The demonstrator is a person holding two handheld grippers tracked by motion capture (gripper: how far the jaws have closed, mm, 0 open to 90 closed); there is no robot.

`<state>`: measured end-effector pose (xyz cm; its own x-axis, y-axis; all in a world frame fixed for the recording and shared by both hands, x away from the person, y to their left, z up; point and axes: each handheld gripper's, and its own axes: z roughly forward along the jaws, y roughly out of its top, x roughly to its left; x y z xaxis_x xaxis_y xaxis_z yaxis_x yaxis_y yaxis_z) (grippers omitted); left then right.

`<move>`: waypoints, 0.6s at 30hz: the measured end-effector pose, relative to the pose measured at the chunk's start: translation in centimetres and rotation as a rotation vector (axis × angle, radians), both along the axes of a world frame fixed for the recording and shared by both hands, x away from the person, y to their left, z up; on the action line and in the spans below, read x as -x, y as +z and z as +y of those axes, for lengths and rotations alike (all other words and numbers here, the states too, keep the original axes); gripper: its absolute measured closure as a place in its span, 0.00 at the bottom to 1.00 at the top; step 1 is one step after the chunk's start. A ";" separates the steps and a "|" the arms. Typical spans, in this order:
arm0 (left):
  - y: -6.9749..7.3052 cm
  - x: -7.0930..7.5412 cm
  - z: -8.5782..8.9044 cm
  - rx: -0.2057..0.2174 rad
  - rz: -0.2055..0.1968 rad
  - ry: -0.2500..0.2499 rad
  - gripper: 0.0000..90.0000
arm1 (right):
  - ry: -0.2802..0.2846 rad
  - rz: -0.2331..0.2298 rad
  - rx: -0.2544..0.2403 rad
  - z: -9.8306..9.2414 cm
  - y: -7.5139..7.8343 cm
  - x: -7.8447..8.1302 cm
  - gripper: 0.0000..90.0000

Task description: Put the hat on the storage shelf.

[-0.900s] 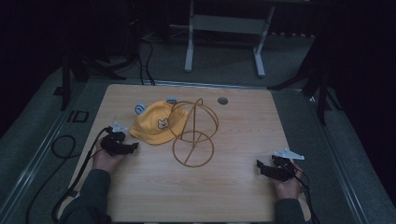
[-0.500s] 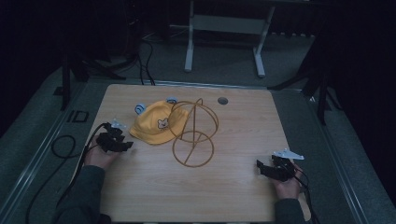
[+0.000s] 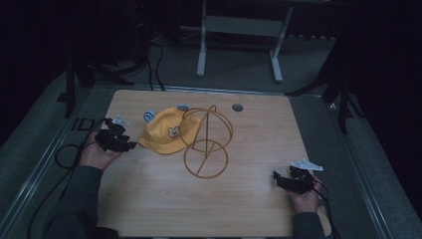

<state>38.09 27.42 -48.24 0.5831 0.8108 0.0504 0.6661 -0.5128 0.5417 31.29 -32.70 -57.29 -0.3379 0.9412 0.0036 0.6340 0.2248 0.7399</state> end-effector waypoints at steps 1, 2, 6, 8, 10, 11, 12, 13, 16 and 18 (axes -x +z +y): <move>0.5 -0.2 0.0 -0.011 0.001 -0.010 0.65 | -0.001 0.000 -0.001 0.0 0.0 0.0 0.29; 0.7 -0.3 -0.1 -0.017 0.000 -0.014 0.65 | 0.000 0.000 0.000 0.0 0.0 0.0 0.29; 1.6 -0.5 -0.3 -0.012 -0.004 -0.030 0.65 | -0.001 0.000 0.000 0.0 0.0 0.0 0.29; 2.5 -0.8 -0.6 -0.026 -0.016 -0.046 0.64 | -0.001 0.000 0.000 0.0 0.0 0.0 0.29; 3.1 -1.0 -0.7 -0.032 -0.022 -0.051 0.64 | -0.001 0.000 0.000 0.0 0.0 0.0 0.29; 3.1 -1.0 -0.7 -0.032 -0.022 -0.051 0.64 | -0.001 0.000 0.000 0.0 0.0 0.0 0.29; 3.6 -1.3 -0.8 -0.041 -0.028 -0.056 0.64 | -0.001 0.000 0.000 0.0 0.0 0.0 0.29; 3.8 -1.4 -0.8 -0.045 -0.031 -0.059 0.64 | -0.001 0.000 0.000 0.0 0.0 0.0 0.29; 4.4 -1.7 -1.0 -0.053 -0.033 -0.070 0.64 | 0.000 0.000 0.000 0.0 0.0 0.0 0.29; 4.6 -1.9 -1.1 -0.058 -0.030 -0.074 0.65 | -0.001 0.000 -0.001 0.0 0.0 0.0 0.29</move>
